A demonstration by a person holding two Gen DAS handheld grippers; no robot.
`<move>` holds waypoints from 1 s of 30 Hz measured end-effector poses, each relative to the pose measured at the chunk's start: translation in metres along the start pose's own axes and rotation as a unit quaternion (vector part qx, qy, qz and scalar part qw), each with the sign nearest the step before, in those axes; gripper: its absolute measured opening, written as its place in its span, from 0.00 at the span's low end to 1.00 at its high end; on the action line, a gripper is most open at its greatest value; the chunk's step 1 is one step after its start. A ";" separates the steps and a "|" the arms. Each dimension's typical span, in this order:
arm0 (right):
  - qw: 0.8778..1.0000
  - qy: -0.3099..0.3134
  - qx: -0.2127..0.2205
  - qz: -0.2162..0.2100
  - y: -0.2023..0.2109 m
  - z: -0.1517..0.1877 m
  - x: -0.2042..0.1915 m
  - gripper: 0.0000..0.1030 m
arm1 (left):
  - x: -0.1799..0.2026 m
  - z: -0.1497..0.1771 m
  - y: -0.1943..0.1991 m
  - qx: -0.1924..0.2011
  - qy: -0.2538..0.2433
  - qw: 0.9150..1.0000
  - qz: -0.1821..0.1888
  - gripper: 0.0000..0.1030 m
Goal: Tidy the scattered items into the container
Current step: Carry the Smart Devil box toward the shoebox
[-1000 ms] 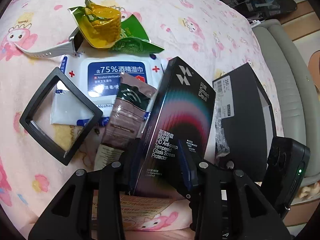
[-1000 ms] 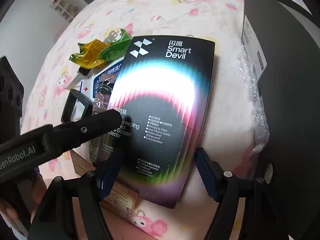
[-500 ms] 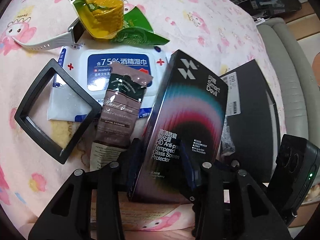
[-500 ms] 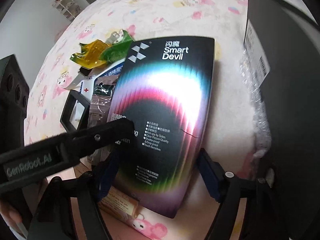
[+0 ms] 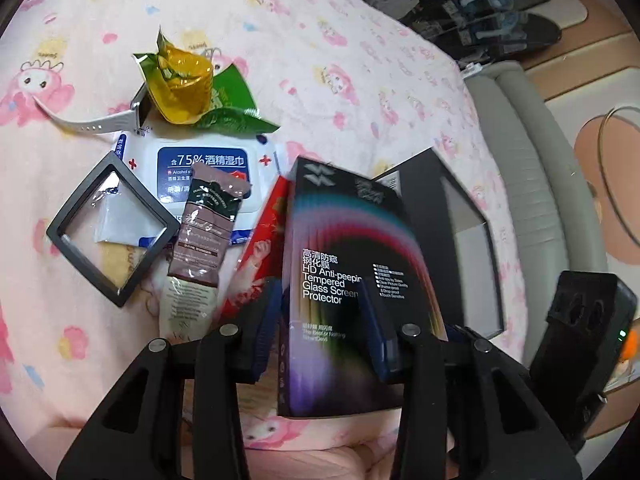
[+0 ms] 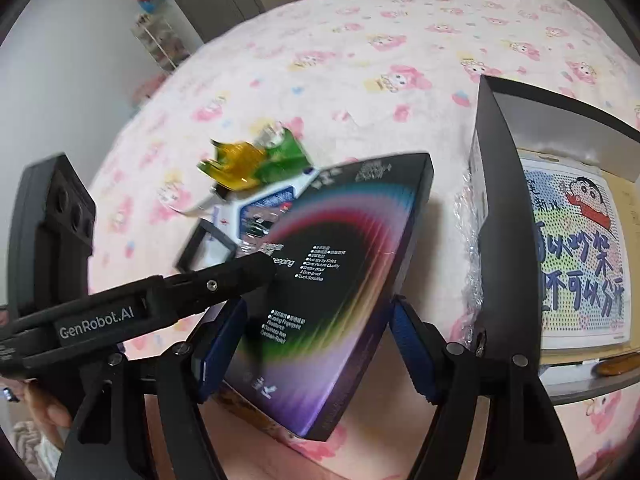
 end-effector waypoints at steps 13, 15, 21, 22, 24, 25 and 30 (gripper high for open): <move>0.997 -0.006 0.004 -0.075 0.040 0.004 -0.004 0.56 | 0.029 0.013 0.021 0.016 0.004 1.000 0.010 0.28; 0.997 -0.007 0.010 -0.080 0.046 0.001 -0.004 0.56 | 0.038 0.012 0.025 0.022 -0.007 1.000 0.009 0.28; 0.996 -0.008 0.023 -0.089 0.058 -0.005 0.000 0.55 | 0.056 0.015 0.025 0.025 -0.018 0.999 0.013 0.27; 0.996 -0.006 0.024 -0.088 0.060 -0.005 0.001 0.54 | 0.057 0.016 0.023 0.024 -0.020 0.999 0.012 0.27; 0.996 -0.002 0.024 -0.084 0.061 -0.003 0.004 0.54 | 0.056 0.020 0.018 0.019 -0.019 1.000 0.008 0.27; 0.996 -0.002 0.021 -0.081 0.059 -0.002 0.006 0.54 | 0.054 0.021 0.015 0.014 -0.017 1.000 0.006 0.27; 0.996 -0.011 0.001 -0.083 0.050 0.010 0.009 0.54 | 0.032 0.023 0.004 0.002 -0.005 1.000 -0.020 0.27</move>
Point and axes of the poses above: each gripper's, at about its wrist camera, not at the fingertips, and y roughly against the way its jaws point, x to its right, z to its underside, the point moved 4 cm from there along -y, roughly the way its jaws point, and after that the axes turned 11 degrees about x, right-handed, at the moved point
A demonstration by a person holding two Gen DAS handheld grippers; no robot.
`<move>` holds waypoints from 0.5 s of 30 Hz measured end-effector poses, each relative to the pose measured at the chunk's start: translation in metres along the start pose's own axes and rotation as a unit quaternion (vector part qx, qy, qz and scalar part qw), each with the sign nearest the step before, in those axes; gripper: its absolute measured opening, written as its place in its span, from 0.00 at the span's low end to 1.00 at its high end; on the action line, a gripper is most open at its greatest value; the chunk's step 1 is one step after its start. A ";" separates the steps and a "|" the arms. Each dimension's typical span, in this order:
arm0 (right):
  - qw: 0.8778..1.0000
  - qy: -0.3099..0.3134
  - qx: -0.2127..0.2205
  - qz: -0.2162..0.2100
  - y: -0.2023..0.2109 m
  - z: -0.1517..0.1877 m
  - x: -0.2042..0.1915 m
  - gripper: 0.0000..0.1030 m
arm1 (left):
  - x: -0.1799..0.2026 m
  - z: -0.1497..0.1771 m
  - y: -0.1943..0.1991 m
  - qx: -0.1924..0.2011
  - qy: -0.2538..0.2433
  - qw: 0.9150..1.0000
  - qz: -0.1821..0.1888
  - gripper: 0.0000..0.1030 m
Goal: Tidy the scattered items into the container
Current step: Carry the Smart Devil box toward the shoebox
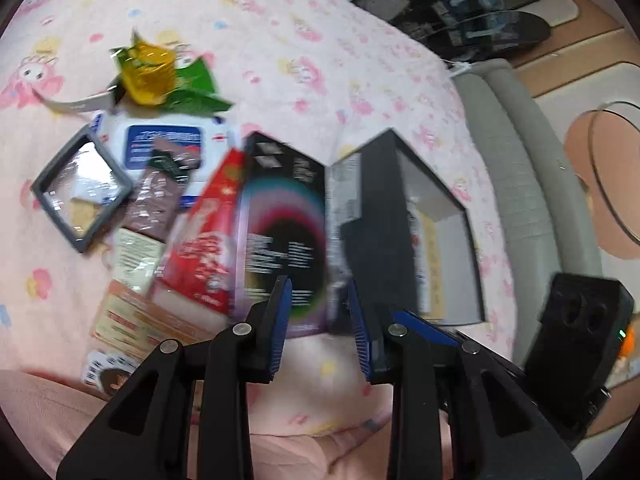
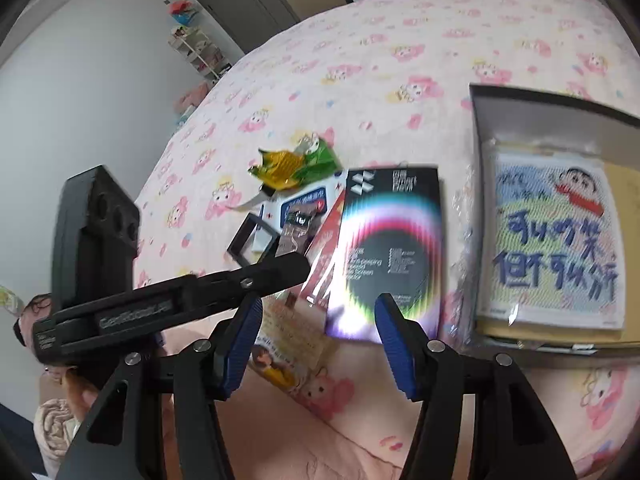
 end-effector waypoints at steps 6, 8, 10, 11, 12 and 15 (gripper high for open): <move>0.999 -0.004 -0.033 0.007 -0.014 0.024 0.003 0.54 | -0.031 -0.001 -0.030 -0.033 0.004 0.999 -0.037 0.32; 0.999 -0.011 -0.046 0.009 -0.021 0.034 0.007 0.54 | -0.035 0.005 -0.040 -0.049 0.000 0.998 -0.045 0.37; 0.998 -0.020 -0.054 0.019 -0.028 0.041 0.013 0.54 | -0.038 0.010 -0.049 -0.063 -0.006 0.996 -0.056 0.44; 0.998 -0.024 -0.055 0.026 -0.030 0.044 0.016 0.54 | -0.037 0.011 -0.052 -0.065 -0.010 0.996 -0.060 0.47; 0.997 -0.026 -0.056 0.039 -0.034 0.045 0.021 0.54 | -0.037 0.013 -0.055 -0.068 -0.013 0.996 -0.061 0.49; 0.996 -0.027 -0.052 0.074 -0.040 0.046 0.034 0.54 | -0.036 0.024 -0.071 -0.097 -0.020 0.993 -0.070 0.36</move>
Point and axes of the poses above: each gripper's, at about its wrist camera, not at the fingertips, and y roughly against the way its jaws point, x to its right, z to its underside, the point moved 4 cm from there along -y, roughly the way its jaws point, and after that the axes turned 11 degrees about x, right-handed, at the moved point
